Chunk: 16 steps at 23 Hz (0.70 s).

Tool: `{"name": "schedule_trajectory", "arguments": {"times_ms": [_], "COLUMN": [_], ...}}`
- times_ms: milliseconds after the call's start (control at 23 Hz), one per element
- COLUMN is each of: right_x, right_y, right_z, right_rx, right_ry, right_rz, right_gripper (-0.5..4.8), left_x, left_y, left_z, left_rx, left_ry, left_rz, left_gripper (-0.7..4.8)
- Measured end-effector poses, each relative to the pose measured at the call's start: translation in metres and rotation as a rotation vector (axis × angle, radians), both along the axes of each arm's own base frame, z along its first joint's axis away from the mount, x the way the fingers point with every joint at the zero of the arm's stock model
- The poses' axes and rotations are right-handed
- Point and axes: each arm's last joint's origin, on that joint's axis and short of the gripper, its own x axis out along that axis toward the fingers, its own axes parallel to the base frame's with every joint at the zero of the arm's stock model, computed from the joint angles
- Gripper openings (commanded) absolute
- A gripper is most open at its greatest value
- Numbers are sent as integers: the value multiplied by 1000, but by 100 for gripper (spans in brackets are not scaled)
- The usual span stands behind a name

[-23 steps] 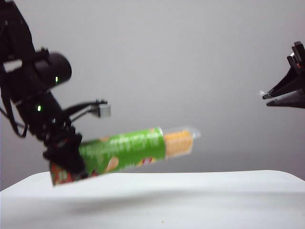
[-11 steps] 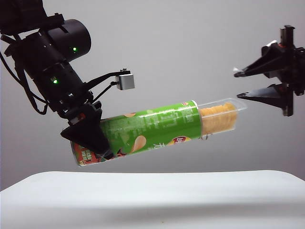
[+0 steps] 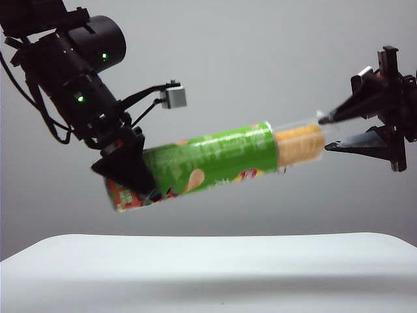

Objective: Pick up the green tub of chips from the desk, push the transparent container that's holding the chips and has slipped out back in, and finally put the chips back on the desk.

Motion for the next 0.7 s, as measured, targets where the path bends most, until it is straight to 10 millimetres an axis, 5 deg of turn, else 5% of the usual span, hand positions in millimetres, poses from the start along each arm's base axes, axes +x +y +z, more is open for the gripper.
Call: {"name": "schedule_trajectory", "arguments": {"times_ms": [304, 696], "right_x": [1, 2], "right_y": [2, 19], "right_z": [1, 2], "right_rx": [0, -4], "right_ry": [-26, -55], "right_rz": [12, 62], "right_gripper": [-5, -7], "left_x": [0, 1], "left_y": [0, -1], "left_z": [1, 2], "left_rx": [-5, -55], "left_ry": [12, 23], "left_rz": [3, 7], "left_gripper": [282, 328]}}
